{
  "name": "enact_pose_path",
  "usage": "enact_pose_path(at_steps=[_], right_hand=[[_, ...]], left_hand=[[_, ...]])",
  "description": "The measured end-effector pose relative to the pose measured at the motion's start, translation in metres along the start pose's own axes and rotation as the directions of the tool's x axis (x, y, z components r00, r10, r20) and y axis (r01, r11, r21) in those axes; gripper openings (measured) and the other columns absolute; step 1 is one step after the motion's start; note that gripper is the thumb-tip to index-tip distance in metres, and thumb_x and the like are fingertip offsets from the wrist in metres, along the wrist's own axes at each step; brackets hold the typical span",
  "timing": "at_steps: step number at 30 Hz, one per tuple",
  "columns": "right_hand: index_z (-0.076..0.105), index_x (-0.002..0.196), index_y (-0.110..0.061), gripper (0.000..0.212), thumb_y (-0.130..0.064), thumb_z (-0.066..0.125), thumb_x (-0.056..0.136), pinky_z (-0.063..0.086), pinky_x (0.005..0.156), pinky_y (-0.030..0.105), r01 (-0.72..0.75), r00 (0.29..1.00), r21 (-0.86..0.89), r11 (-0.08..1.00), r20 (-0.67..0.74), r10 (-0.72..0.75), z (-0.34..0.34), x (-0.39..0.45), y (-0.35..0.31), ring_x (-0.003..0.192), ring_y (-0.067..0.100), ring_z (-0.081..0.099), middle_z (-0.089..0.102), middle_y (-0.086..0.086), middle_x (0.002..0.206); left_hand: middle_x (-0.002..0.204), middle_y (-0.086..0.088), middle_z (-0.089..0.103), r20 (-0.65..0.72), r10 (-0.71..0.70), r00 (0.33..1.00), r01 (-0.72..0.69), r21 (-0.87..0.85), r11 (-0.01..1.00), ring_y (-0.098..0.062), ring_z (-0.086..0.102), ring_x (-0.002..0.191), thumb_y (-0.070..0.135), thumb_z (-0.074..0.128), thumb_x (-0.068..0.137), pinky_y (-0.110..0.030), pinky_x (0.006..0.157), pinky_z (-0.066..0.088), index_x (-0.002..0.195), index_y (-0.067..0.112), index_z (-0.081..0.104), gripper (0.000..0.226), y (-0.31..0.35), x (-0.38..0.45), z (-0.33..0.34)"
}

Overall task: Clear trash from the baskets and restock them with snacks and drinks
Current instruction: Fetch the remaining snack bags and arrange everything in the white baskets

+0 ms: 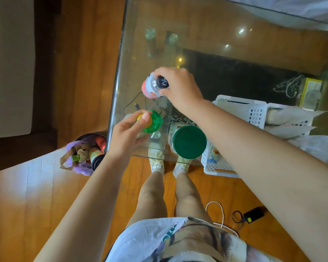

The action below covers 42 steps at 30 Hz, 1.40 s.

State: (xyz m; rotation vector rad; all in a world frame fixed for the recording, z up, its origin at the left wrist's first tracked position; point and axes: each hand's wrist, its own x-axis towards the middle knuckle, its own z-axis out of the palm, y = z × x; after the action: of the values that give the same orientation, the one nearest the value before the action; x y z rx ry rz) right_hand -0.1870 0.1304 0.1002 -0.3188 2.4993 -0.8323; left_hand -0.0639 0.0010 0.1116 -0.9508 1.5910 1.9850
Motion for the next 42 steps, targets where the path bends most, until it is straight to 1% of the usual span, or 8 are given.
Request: enact_pose_path(at_steps=[3,7,13,19,23,28,36,42], right_hand=[[0.066,0.105,-0.016,0.034,-0.006,0.067,0.073,0.047,0.08,0.031,-0.037,0.998,-0.058,0.998,-0.048,0.034,-0.017,-0.009,0.025,0.094,0.029,0.06,0.067,0.009,0.106],[0.067,0.108,-0.016,0.035,-0.01,0.068,0.074,0.048,0.082,0.034,-0.114,0.984,-0.087,0.99,-0.145,0.101,-0.035,-0.035,0.05,0.096,0.033,0.062,0.069,0.013,0.106],[0.066,0.11,-0.013,0.036,-0.004,0.068,0.075,0.052,0.079,0.04,-0.13,0.983,-0.153,0.98,-0.151,0.107,-0.05,-0.078,0.077,0.092,0.035,0.065,0.071,0.014,0.102],[0.065,0.112,-0.013,0.036,-0.004,0.064,0.078,0.053,0.075,0.043,-0.101,0.994,-0.199,0.975,-0.061,0.09,-0.048,-0.097,0.081,0.091,0.036,0.062,0.07,0.013,0.102],[0.066,0.11,-0.014,0.03,-0.012,0.064,0.08,0.054,0.075,0.039,-0.12,0.992,-0.192,0.974,-0.07,0.108,-0.041,-0.105,0.081,0.089,0.035,0.064,0.071,0.014,0.101],[0.062,0.118,-0.014,0.04,-0.024,0.069,0.08,0.053,0.081,0.038,-0.148,0.987,-0.132,0.98,-0.091,0.136,-0.038,-0.109,0.079,0.097,0.033,0.064,0.07,0.012,0.109],[0.064,0.117,-0.015,0.037,-0.012,0.067,0.08,0.053,0.086,0.04,-0.136,0.986,-0.072,0.988,-0.107,0.128,-0.04,-0.111,0.084,0.101,0.032,0.064,0.069,0.012,0.111],[0.063,0.118,-0.016,0.039,-0.014,0.069,0.079,0.052,0.085,0.039,-0.136,0.988,-0.064,0.989,-0.086,0.13,-0.041,-0.112,0.087,0.101,0.031,0.063,0.069,0.011,0.111]], left_hand=[[0.104,-0.001,0.064,0.008,0.018,1.0,-0.019,0.035,0.999,-0.018,0.062,0.104,0.039,0.064,0.075,-0.032,0.082,0.056,0.091,0.026,0.07,0.021,0.01,0.008,0.017],[0.094,0.002,0.062,0.028,0.033,0.999,-0.035,0.074,0.997,-0.002,0.064,0.081,0.025,0.059,0.088,-0.02,0.07,0.055,0.087,0.026,0.068,0.009,0.019,0.018,0.04],[0.121,-0.011,0.06,0.032,-0.024,0.999,0.02,0.121,0.992,-0.022,0.06,0.111,0.028,0.06,0.088,-0.036,0.09,0.054,0.101,0.02,0.066,0.016,0.028,0.029,0.067],[0.105,-0.006,0.064,0.088,-0.074,0.993,0.054,0.208,0.977,-0.024,0.063,0.106,0.03,0.06,0.088,-0.036,0.093,0.052,0.101,0.019,0.066,0.018,0.029,0.031,0.085],[0.105,-0.005,0.067,0.1,-0.084,0.991,0.057,0.248,0.967,-0.024,0.063,0.106,0.032,0.061,0.087,-0.034,0.091,0.053,0.1,0.021,0.066,0.018,0.025,0.03,0.089],[0.108,-0.005,0.067,0.104,-0.099,0.99,0.068,0.269,0.961,-0.025,0.063,0.109,0.034,0.062,0.086,-0.039,0.095,0.051,0.106,0.018,0.067,0.026,0.022,0.03,0.094],[0.103,-0.001,0.068,0.102,-0.117,0.988,0.085,0.276,0.957,-0.025,0.062,0.109,0.033,0.062,0.085,-0.038,0.096,0.051,0.1,0.021,0.067,0.02,0.015,0.028,0.096],[0.106,0.0,0.065,0.09,-0.132,0.987,0.103,0.269,0.958,-0.025,0.06,0.112,0.034,0.061,0.086,-0.039,0.098,0.049,0.114,0.015,0.065,0.035,0.016,0.027,0.097]])
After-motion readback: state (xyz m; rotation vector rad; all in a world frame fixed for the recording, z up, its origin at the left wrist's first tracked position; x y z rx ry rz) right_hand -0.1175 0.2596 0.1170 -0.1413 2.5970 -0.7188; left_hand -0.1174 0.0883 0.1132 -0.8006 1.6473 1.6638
